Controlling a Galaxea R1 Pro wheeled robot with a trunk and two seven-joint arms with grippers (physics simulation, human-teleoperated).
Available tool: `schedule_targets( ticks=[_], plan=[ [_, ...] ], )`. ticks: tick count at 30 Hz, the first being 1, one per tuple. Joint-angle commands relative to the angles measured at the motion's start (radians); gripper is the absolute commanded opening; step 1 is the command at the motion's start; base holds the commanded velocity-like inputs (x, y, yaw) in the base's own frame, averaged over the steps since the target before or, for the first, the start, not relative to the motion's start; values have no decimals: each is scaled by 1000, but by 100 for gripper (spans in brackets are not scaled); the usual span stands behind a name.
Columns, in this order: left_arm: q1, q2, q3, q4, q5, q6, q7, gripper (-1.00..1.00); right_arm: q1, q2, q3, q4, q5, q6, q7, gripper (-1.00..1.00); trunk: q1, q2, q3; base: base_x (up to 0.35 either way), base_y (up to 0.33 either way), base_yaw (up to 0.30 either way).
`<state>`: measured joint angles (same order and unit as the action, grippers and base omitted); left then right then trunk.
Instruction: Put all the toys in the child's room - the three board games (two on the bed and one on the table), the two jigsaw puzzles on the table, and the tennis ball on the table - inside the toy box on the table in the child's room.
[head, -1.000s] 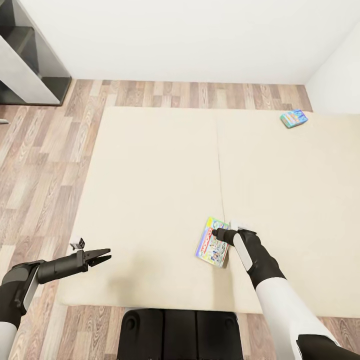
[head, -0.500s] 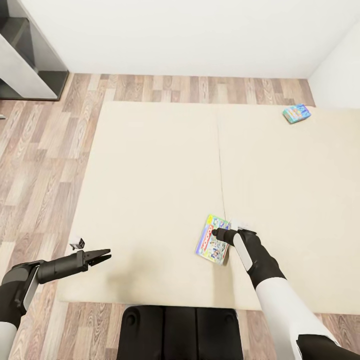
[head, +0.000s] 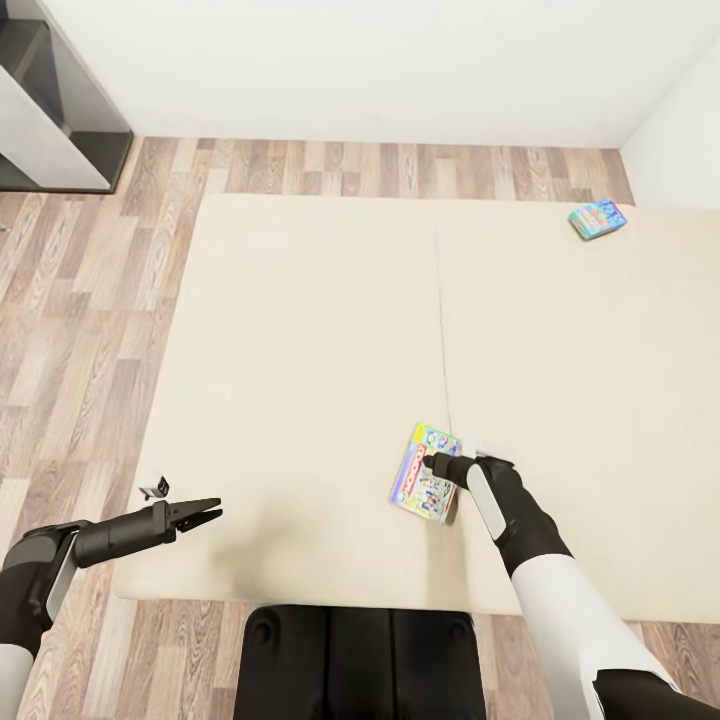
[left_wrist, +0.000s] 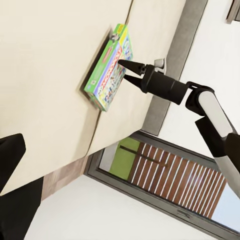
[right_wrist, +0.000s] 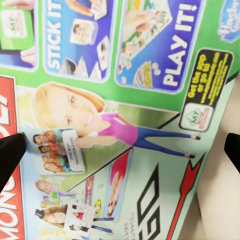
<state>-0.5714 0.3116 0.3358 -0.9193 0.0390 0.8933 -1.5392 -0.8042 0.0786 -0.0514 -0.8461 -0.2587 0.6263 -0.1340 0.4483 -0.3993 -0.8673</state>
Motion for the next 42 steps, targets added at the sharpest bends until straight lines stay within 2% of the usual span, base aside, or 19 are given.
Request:
schedule_targets(
  ticks=[1,42],
  plan=[
    [-1,0,0,0,-1,10,-4,100,0,1,-5,16,12,3,-3,100,2,-1,-2,0,0,0],
    [-1,0,0,2,-1,10,-4,100,0,3,-4,16,10,14,19,100,2,-1,-2,0,0,0]
  ],
)
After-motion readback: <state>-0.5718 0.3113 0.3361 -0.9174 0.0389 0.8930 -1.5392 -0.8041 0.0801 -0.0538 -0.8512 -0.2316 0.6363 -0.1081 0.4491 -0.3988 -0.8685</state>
